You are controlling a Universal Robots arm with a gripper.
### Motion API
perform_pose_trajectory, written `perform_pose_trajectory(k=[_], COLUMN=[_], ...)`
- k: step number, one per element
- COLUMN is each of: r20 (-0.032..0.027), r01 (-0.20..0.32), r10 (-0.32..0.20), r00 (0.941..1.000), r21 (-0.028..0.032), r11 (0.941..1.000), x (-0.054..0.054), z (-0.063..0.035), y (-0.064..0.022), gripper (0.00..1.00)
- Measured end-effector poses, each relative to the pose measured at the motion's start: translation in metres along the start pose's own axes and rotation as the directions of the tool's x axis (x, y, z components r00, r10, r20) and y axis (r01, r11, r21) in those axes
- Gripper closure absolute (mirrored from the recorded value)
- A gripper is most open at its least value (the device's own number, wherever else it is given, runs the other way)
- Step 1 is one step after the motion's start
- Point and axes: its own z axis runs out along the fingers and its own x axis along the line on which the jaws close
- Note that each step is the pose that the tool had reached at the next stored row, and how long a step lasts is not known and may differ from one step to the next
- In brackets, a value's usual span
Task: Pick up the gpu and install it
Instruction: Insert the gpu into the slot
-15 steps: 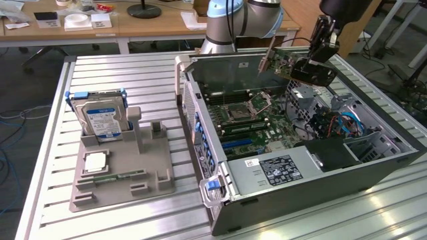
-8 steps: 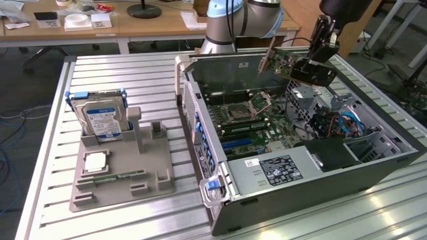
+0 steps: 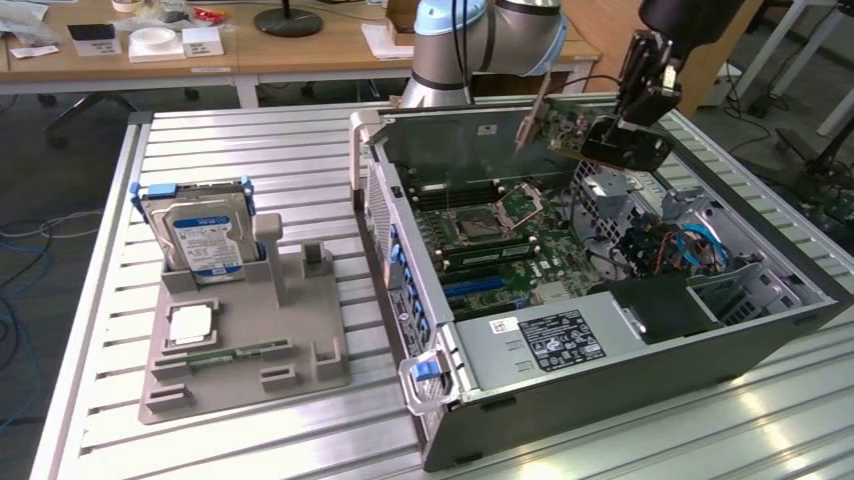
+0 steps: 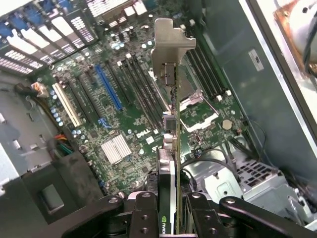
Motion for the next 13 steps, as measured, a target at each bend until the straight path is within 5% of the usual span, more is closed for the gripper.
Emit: perform_pose_trajectory(k=[6, 13], r20=[-0.0045, -0.0094], r01=[0.101, 0.225], r10=[-0.101, -0.225], r00=[0.9948, 0.9743], r21=[-0.0059, -0.0138], r11=[0.9948, 0.9743], x=[0.0001, 0.0001], z=[0.0004, 0.0008], y=[0.0000, 0.0000], gripper=[0.73, 0.73])
